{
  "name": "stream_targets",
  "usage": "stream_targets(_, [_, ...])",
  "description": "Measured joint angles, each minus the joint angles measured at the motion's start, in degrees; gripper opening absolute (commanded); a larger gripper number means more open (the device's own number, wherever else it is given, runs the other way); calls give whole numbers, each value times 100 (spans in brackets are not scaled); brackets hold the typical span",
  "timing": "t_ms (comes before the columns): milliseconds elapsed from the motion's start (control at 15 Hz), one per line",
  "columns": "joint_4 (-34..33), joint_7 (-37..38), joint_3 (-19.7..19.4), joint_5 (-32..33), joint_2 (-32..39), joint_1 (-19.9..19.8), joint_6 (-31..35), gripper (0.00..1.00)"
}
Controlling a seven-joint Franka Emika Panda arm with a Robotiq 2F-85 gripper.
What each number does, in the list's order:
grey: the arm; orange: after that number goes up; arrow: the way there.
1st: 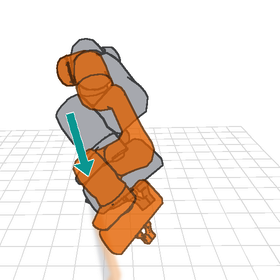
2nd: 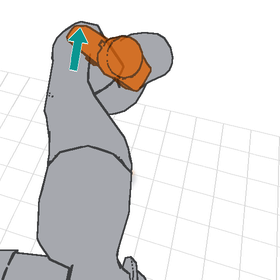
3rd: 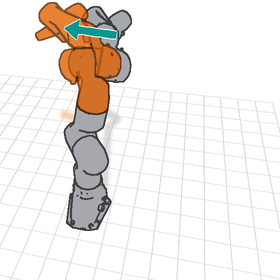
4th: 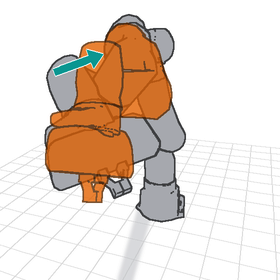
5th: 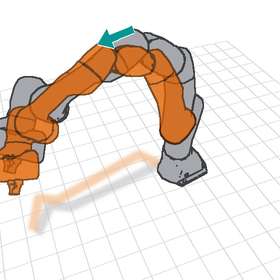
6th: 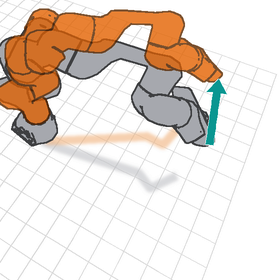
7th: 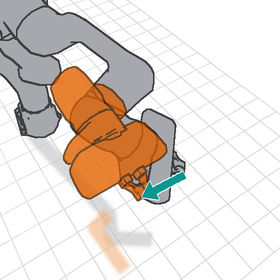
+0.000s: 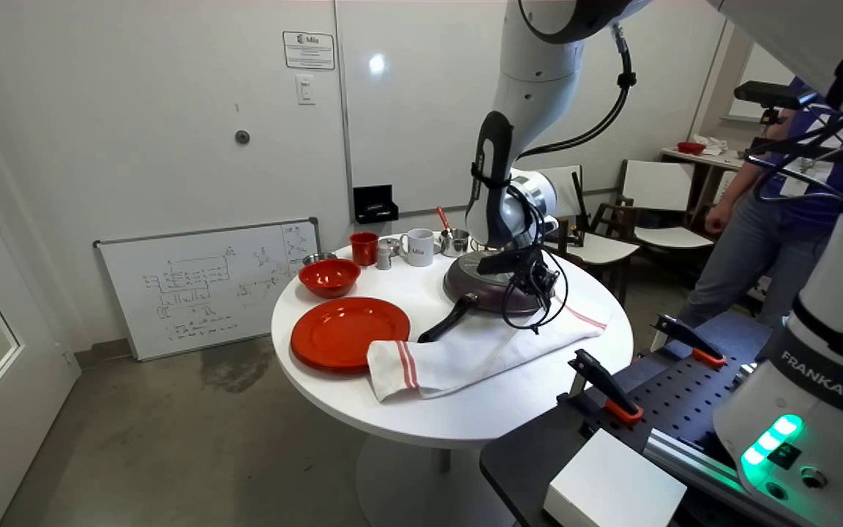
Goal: Unfold the towel
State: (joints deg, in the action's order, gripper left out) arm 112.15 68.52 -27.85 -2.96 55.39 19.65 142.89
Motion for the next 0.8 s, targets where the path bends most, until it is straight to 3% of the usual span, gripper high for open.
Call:
stream_targets(133, [-89,576,-171,396,0,274,-371,6])
stream_targets(333, [-266,1180,-204,844,-2,359,-1046,7])
stream_targets(600, [-477,1562,-123,1227,-14,217,-1934,7])
stream_targets(800, [-662,1555,183,1316,-54,-104,-2699,7])
